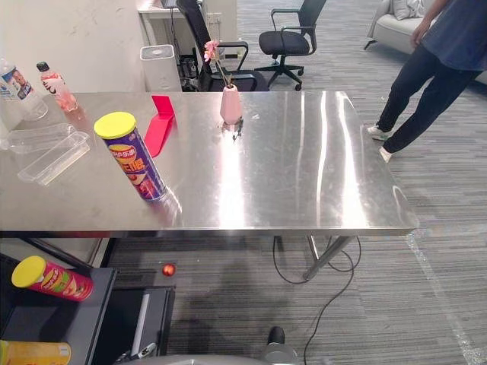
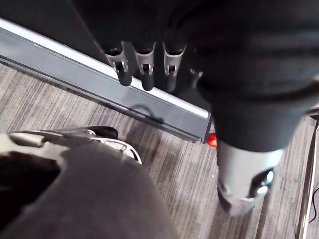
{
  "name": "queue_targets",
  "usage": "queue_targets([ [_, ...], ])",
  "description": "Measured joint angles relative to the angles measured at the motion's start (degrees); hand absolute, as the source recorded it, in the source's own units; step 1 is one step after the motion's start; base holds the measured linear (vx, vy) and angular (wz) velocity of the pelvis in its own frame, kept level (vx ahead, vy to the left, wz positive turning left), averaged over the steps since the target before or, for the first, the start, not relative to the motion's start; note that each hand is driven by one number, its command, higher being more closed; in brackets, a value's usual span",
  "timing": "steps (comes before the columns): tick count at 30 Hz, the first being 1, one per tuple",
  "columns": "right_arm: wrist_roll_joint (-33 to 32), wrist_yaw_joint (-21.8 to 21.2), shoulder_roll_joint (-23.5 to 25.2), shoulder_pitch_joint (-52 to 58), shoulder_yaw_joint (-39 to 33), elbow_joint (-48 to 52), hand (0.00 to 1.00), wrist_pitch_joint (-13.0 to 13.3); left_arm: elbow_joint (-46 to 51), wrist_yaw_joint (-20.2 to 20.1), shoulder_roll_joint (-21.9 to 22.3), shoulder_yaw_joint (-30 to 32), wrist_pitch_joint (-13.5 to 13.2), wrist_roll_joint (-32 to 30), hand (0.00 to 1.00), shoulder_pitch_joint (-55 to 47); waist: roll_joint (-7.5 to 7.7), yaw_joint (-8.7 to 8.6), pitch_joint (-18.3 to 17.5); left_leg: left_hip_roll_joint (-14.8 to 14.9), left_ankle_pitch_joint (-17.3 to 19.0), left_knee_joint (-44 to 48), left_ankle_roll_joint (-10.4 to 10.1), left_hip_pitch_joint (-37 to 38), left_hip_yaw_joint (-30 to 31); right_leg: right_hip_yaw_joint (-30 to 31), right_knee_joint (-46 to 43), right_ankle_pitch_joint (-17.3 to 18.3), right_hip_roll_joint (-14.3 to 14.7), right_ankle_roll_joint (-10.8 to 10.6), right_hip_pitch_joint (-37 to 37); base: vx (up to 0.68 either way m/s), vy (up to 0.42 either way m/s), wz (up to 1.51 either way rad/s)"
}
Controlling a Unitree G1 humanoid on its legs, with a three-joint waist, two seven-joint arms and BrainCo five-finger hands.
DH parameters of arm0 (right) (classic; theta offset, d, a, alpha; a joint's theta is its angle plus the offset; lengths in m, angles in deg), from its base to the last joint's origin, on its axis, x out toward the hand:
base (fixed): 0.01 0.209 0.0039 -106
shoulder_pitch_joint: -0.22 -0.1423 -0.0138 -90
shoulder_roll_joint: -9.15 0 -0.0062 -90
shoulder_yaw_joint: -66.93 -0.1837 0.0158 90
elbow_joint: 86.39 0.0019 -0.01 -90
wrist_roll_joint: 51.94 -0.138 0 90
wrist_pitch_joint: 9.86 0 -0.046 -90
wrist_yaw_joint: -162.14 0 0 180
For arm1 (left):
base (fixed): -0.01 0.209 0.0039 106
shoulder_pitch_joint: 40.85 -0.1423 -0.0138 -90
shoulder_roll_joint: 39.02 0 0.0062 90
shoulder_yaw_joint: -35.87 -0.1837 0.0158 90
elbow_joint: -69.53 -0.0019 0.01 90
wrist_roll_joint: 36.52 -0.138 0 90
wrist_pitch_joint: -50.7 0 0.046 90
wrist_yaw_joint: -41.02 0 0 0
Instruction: Put the gum and the chips on the shelf.
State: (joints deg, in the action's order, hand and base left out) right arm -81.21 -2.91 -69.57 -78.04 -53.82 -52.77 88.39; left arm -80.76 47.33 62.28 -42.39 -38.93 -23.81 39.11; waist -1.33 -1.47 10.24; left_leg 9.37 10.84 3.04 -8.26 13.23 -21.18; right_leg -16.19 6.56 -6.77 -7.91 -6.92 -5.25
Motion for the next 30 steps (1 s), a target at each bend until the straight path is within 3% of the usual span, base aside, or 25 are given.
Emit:
queue_targets([
  [5,-2.21,2.92,-6.67,-2.32,-9.42,9.63,0.00,2.03,2.66,-0.32,-0.04,2.58,-0.37,-0.10,0.00,-0.48,0.73,-0.01,-0.49,-0.42,-0.01,-0.85,0.02,0.09,0.07,-0.35,0.00,0.00,-0.29,0.00,0.10,0.01,0.005,0.00],
  [10,-0.25,7.20,-10.60,-5.55,-11.64,20.45,0.00,3.82,4.54,-0.30,0.00,3.93,-0.38,-0.12,0.00,-1.38,1.87,-0.04,-1.22,-0.49,-0.01,-0.90,0.03,0.01,0.02,-0.37,0.02,0.00,-0.36,0.00,0.46,0.00,0.000,0.00],
  [18,3.62,10.30,-11.17,-8.93,-11.59,25.83,0.00,3.95,5.85,0.05,0.03,4.52,-0.41,-0.17,0.00,-3.43,1.14,-0.19,-1.77,-0.40,-0.01,-0.91,0.02,-0.24,-0.12,-0.29,0.02,0.01,-0.27,-0.01,1.07,0.00,0.000,0.00],
  [25,14.11,11.12,-11.14,-9.49,-10.60,50.64,0.00,4.15,6.54,0.18,0.95,5.53,-0.67,-0.65,0.00,-4.38,1.04,-1.47,-1.87,-0.40,-0.01,-0.86,0.02,-0.23,-0.19,-0.16,0.03,0.01,-0.26,-0.01,1.16,0.00,0.000,0.00],
  [30,15.95,8.93,-11.13,-9.85,-8.61,62.53,0.00,4.11,6.73,0.28,2.37,5.77,-0.84,-2.56,0.00,-5.44,1.30,-1.48,-2.98,-0.58,-0.24,-0.84,0.36,-1.26,-0.33,0.48,0.00,-0.25,-0.22,-0.15,2.58,-0.01,-0.015,-0.07],
])
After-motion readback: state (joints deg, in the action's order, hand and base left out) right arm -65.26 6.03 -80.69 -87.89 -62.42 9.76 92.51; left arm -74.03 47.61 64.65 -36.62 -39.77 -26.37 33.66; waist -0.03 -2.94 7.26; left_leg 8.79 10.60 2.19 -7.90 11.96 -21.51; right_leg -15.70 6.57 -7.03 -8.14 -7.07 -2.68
